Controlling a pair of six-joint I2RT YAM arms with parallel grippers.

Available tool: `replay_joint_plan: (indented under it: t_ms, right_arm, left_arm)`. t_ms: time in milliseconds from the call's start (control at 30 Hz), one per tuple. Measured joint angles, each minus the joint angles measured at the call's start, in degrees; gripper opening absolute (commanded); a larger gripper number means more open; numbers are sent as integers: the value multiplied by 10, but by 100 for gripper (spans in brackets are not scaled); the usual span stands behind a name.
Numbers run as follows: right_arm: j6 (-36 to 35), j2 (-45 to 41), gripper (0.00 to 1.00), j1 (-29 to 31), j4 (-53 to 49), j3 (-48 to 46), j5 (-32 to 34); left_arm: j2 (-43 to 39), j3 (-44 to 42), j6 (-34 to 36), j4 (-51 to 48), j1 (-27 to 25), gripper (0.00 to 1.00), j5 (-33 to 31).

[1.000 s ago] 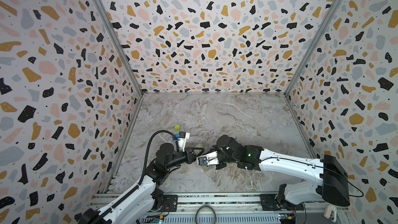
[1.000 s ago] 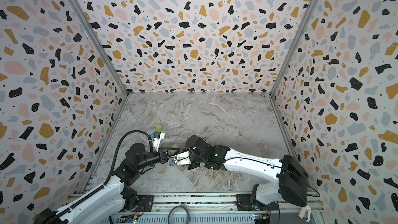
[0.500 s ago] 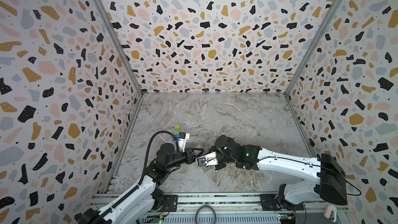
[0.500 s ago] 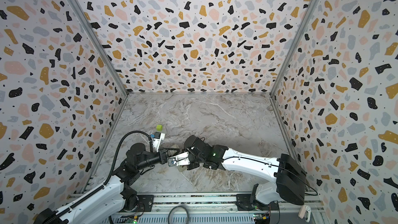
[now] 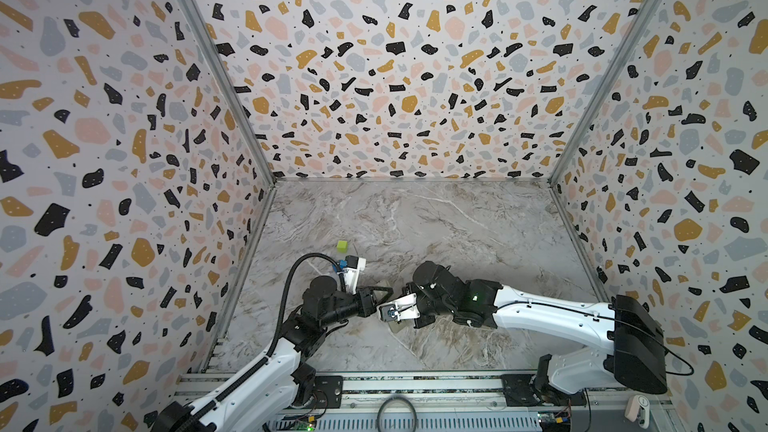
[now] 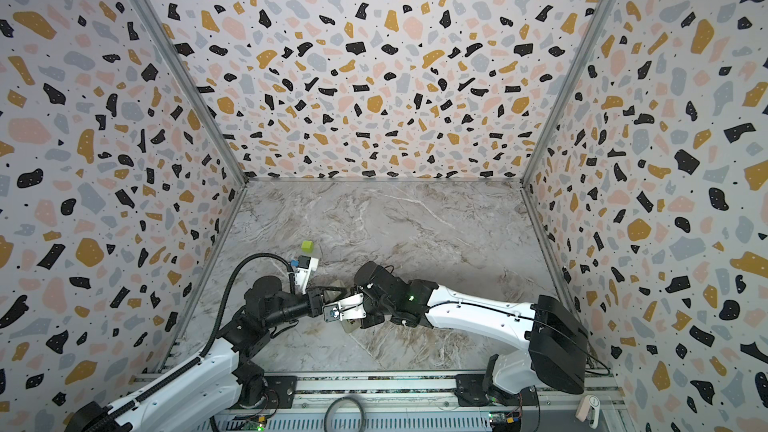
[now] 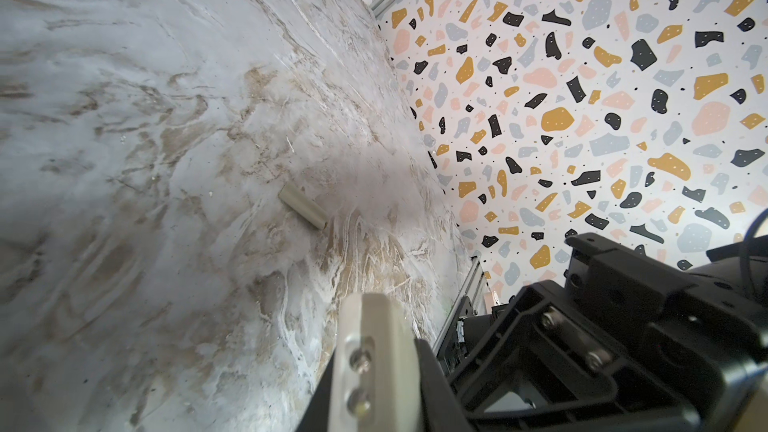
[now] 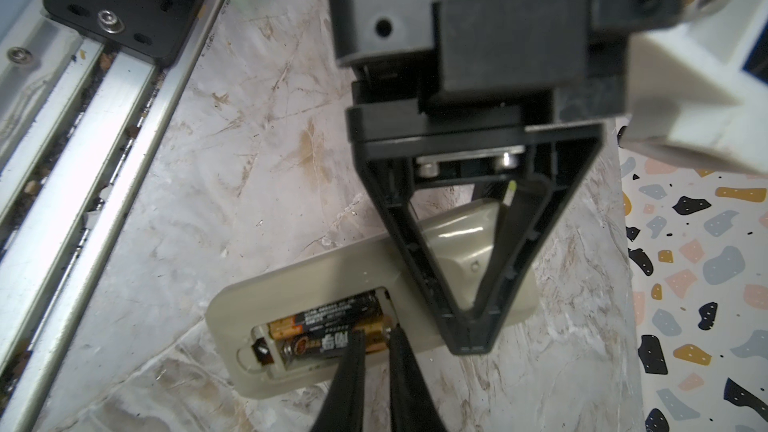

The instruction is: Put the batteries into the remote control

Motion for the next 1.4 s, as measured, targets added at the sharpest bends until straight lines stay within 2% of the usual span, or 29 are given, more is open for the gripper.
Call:
replay_joint_plan:
  t_ms: [1400]
  right_arm:
    - [-5, 45, 11, 25, 4, 8, 44]
  left_arm:
    - [-1, -2, 1, -56, 0, 0, -29]
